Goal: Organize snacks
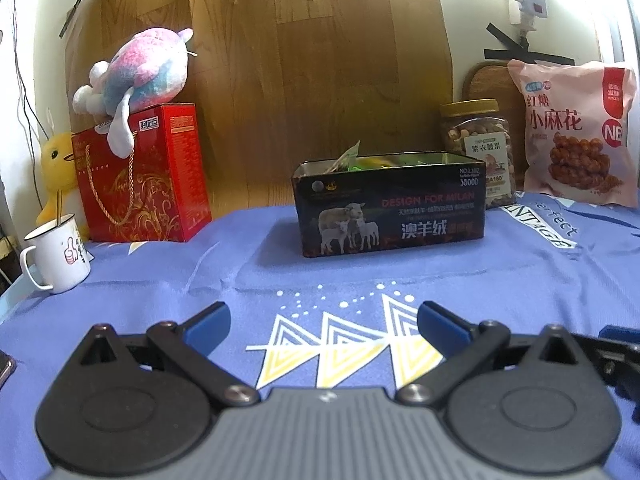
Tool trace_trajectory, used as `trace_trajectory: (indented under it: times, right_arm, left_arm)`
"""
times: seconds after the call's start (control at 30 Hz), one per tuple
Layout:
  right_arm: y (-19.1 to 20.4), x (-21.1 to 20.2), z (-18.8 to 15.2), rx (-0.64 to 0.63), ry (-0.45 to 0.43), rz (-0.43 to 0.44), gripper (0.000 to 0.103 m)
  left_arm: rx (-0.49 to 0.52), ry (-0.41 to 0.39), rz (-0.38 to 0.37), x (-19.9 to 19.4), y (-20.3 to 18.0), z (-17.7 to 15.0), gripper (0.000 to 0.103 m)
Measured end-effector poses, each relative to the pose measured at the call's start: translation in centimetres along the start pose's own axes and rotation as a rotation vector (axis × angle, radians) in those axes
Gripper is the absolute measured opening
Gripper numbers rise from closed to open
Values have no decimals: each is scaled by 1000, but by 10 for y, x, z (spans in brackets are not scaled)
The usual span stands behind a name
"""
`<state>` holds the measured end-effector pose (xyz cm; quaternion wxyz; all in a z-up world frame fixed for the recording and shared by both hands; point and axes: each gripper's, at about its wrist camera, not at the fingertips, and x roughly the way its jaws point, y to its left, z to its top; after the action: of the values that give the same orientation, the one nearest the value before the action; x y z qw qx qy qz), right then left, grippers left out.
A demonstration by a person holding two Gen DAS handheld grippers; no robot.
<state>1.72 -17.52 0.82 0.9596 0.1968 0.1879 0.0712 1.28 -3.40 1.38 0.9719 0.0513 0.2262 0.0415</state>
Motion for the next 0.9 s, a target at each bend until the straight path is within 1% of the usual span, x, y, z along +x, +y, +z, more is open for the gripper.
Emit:
trace_trajectory:
  times: [0.23,0.43,0.9]
  right_arm:
    - [1,0,0,-3,-1,-4,73]
    - [1,1,0,-4,-1,-6,72]
    - [3,3,0,-21,26,-4,72]
  left_arm:
    - [-23,2,-2,0,3,0,103]
    - [-20,5,2,1,3,0,103]
    - [-44,15,-12,2,7,0,103]
